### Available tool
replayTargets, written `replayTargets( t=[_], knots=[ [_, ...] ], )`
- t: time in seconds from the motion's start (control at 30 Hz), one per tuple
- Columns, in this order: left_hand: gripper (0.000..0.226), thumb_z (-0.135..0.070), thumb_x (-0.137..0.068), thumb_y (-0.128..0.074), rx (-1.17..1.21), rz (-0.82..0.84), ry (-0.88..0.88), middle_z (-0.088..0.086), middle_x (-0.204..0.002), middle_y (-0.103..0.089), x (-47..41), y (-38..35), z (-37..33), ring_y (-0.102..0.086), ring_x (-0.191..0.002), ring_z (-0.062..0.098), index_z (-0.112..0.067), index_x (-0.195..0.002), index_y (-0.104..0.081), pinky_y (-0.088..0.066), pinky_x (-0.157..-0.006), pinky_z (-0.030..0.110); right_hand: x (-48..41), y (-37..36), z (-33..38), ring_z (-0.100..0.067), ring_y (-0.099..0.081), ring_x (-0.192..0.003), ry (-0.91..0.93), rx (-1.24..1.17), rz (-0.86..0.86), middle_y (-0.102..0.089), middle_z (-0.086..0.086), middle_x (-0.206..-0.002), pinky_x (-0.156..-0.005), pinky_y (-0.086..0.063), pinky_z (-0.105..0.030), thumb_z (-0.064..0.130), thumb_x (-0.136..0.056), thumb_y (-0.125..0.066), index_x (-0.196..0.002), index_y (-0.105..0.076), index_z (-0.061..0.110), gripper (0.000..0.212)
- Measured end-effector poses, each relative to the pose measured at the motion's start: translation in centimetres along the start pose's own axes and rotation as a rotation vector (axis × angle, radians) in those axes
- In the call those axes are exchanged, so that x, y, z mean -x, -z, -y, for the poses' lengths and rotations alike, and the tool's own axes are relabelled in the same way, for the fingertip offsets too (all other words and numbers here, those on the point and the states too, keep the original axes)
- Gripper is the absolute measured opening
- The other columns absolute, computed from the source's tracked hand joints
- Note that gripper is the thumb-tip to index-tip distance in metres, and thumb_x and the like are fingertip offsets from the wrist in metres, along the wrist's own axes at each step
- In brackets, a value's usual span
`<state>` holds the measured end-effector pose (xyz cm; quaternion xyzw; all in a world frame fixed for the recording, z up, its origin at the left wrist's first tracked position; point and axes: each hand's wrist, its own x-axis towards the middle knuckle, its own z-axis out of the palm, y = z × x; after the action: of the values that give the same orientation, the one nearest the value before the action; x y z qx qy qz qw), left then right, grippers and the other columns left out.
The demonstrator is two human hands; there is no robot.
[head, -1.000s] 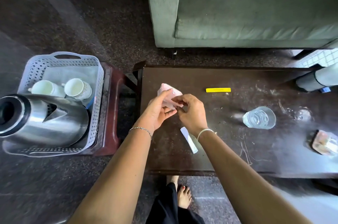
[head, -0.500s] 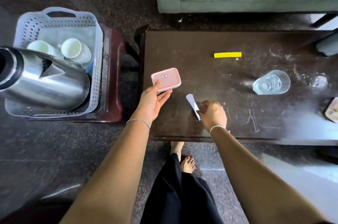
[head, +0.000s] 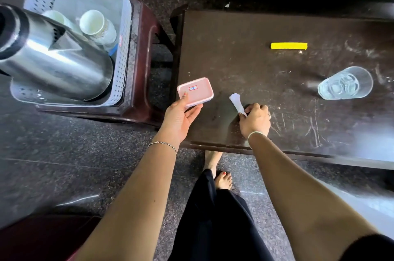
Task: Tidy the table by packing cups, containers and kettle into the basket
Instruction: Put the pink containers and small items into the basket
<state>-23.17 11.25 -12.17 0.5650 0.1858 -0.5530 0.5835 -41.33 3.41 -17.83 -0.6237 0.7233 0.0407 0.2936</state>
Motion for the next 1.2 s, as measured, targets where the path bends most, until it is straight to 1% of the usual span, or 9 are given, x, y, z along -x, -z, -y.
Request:
replayTargets(
  t=[0.2, 0.3, 0.37, 0.47, 0.53, 0.63, 0.8, 1.0, 1.2],
  knots=[
    [0.027, -0.020, -0.098, -0.057, -0.004, 0.019, -0.015, 0.018, -0.122, -0.064, 0.7, 0.1, -0.2, -0.069, -0.098, 0.029, -0.005, -0.120, -0.059, -0.059, -0.081, 0.030, 0.2, 0.0, 0.3, -0.035, -0.060, -0.104, 0.057, -0.004, 0.042, -0.067, -0.011, -0.107, -0.088, -0.046, -0.040, 0.016, -0.088, -0.060, -0.105, -0.057, 0.014, 0.017],
    [0.025, -0.021, -0.097, -0.058, -0.017, 0.032, -0.031, 0.018, -0.122, -0.065, 1.4, -0.1, -0.8, -0.069, -0.098, 0.029, -0.006, -0.117, -0.060, -0.059, -0.080, 0.029, 0.6, 1.0, 0.4, -0.031, -0.062, -0.098, 0.032, -0.215, 0.059, -0.069, -0.011, -0.105, -0.085, -0.050, -0.038, 0.012, -0.085, -0.064, -0.111, -0.055, 0.011, 0.027],
    [0.028, -0.022, -0.097, -0.059, -0.029, 0.040, -0.044, 0.017, -0.122, -0.065, 2.3, -0.4, -1.4, -0.069, -0.099, 0.029, -0.007, -0.120, -0.060, -0.058, -0.081, 0.030, 0.9, 2.1, 0.7, -0.023, -0.061, -0.088, 0.002, -0.357, 0.065, -0.071, -0.009, -0.100, -0.082, -0.050, -0.034, 0.014, -0.085, -0.067, -0.105, -0.063, 0.012, 0.021],
    [0.024, -0.024, -0.095, -0.061, -0.048, 0.053, -0.063, 0.016, -0.116, -0.068, 4.4, -1.2, -2.9, -0.070, -0.097, 0.028, -0.007, -0.113, -0.062, -0.058, -0.079, 0.031, 1.8, 4.7, 1.7, -0.022, -0.059, -0.082, -0.072, -0.653, 0.134, -0.068, -0.009, -0.090, -0.086, -0.051, -0.043, 0.016, -0.088, -0.067, -0.093, -0.067, 0.010, 0.008],
    [0.018, -0.025, -0.095, -0.062, -0.051, 0.063, -0.087, 0.015, -0.109, -0.069, 6.1, -2.1, -4.3, -0.070, -0.093, 0.026, -0.009, -0.104, -0.064, -0.058, -0.077, 0.030, 2.6, 6.8, 2.7, -0.021, -0.059, -0.079, -0.106, -0.868, 0.254, -0.065, -0.010, -0.088, -0.077, -0.052, -0.039, 0.014, -0.091, -0.064, -0.088, -0.066, 0.012, 0.004],
    [0.016, -0.026, -0.094, -0.063, -0.049, 0.100, -0.153, 0.014, -0.105, -0.069, 9.4, -3.5, -7.1, -0.069, -0.093, 0.024, -0.012, -0.101, -0.064, -0.056, -0.079, 0.030, 4.4, 10.5, 5.1, -0.015, -0.062, -0.068, -0.073, -1.013, 0.395, -0.066, -0.008, -0.086, -0.062, -0.054, -0.028, 0.012, -0.095, -0.058, -0.087, -0.065, 0.014, 0.010],
    [0.014, -0.027, -0.093, -0.063, -0.042, 0.175, -0.271, 0.011, -0.106, -0.067, 15.4, -5.7, -12.8, -0.065, -0.096, 0.023, -0.016, -0.102, -0.063, -0.055, -0.080, 0.030, 7.7, 16.5, 9.7, -0.014, -0.068, -0.069, 0.036, -1.097, 0.476, -0.070, -0.006, -0.085, -0.052, -0.054, -0.022, 0.012, -0.098, -0.054, -0.094, -0.061, 0.011, 0.008],
    [0.015, -0.025, -0.093, -0.064, -0.043, 0.136, -0.389, 0.012, -0.102, -0.066, 20.4, -5.6, -19.7, -0.064, -0.089, 0.024, -0.012, -0.100, -0.063, -0.055, -0.075, 0.029, 10.7, 21.4, 15.2, -0.007, -0.066, -0.055, 0.189, -1.099, 0.514, -0.072, -0.005, -0.086, -0.042, -0.047, -0.015, 0.014, -0.097, -0.056, -0.095, -0.062, 0.011, 0.006],
    [0.022, -0.024, -0.092, -0.065, 0.025, 0.088, -0.469, 0.017, -0.120, -0.062, 22.9, -2.5, -26.4, -0.062, -0.107, 0.028, -0.009, -0.108, -0.062, -0.057, -0.079, 0.031, 12.8, 22.1, 21.0, -0.001, -0.052, -0.044, 0.316, -0.953, 0.461, -0.064, -0.004, -0.084, -0.038, -0.035, -0.013, 0.016, -0.095, -0.059, -0.104, -0.066, 0.012, 0.012]
  ],
)
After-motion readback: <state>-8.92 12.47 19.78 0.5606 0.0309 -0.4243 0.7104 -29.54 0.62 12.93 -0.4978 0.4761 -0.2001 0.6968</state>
